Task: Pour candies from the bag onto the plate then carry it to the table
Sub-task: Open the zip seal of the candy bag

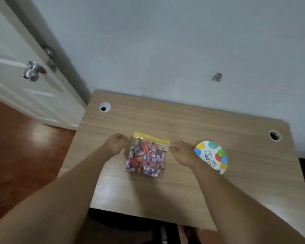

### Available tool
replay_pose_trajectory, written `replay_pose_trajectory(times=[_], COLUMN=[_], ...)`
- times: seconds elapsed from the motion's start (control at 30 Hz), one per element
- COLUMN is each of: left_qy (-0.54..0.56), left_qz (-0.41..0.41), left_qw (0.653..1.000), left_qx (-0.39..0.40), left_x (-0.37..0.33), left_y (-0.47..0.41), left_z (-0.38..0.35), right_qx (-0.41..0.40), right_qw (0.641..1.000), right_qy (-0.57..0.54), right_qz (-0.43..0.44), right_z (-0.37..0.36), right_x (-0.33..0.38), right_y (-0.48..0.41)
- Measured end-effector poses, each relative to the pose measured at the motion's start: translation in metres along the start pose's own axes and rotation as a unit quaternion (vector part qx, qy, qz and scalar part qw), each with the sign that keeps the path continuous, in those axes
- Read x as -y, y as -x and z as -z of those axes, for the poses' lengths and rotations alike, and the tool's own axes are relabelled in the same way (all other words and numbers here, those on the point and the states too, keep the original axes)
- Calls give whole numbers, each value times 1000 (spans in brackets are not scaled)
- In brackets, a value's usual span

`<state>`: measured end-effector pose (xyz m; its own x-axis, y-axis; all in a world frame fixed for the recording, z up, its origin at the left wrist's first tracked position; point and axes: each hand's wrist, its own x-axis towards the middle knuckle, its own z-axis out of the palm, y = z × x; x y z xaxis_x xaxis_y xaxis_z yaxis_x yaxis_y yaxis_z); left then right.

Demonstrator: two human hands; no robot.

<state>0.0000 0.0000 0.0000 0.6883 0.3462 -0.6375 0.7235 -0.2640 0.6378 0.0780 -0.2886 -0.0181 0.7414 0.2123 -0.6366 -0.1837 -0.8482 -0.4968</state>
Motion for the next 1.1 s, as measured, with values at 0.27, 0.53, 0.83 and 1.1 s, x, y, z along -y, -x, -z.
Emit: replay_pose_trajectory(times=[0.27,0.53,0.83,1.1], left_qy=[133,183,154,69], left_qz=[95,79,-83,-232], left_qw=[986,979,985,969], left_qx=[22,32,10,50], left_x=[60,66,54,52], left_y=[-28,-25,11,46], left_z=[-44,-65,-65,-63], right_qx=[-21,13,29,5], right_qw=[988,958,991,993], right_qy=[-155,-281,-114,65], right_qz=[-17,-54,-61,102], right_z=[-63,-67,-18,9], right_x=[-10,-13,-13,-8], right_y=[-14,-6,41,80])
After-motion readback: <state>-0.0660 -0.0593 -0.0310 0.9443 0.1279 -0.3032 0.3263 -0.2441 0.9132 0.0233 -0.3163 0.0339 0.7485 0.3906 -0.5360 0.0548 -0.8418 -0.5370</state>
